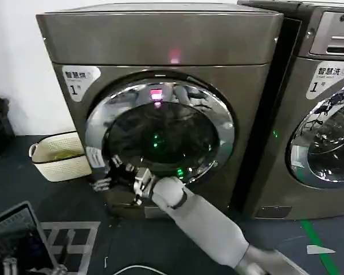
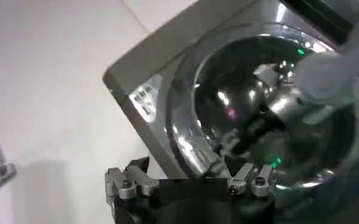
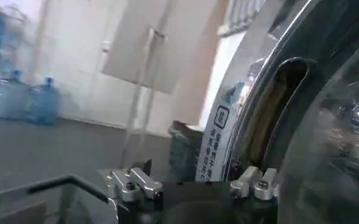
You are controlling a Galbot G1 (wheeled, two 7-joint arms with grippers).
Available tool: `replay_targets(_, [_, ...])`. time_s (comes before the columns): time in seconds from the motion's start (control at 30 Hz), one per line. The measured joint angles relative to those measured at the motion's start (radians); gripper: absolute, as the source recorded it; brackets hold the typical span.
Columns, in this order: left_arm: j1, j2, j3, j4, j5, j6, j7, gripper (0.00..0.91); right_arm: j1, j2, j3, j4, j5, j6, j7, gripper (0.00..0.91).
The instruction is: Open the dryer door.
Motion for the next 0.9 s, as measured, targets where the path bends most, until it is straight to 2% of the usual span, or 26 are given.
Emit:
replay_targets(0.13, [-0.066,0.050,-0.044,0.022,-0.051,0.010,-0.009,0.907,-0.014,-0.082,-0.006,0.073,0.052,0.030,-0.073,0.907])
replay_targets(0.23, [-0.131,0.091,-0.078,0.040,-0.071,0.111,-0.048,0.907,-0.032,-0.158,-0.002,0.140,0.110,0.050,-0.160,0.907])
replay_targets(0.37, [-0.217,0.147,-0.082,0.065,-0.093,0.248,-0.069,0.907,-0.053,-0.244,0.018,0.214,0.146,0.084,-0.272,0.907])
replay_targets(0.47, [-0.270,0.183,-0.063,0.084,-0.079,0.306,-0.091,0.907,-0.078,-0.302,0.046,0.257,0.170,0.122,-0.380,0.907])
replay_targets(0.67, [-0.363,0.250,0.016,0.102,-0.027,0.380,-0.117,0.907,-0.165,-0.387,0.165,0.324,0.181,0.137,-0.555,0.907])
replay_targets(0.9, [-0.450,0.333,0.152,0.146,-0.005,0.413,-0.122,0.907,-0.370,-0.486,0.418,0.429,0.188,0.142,-0.616,0.907])
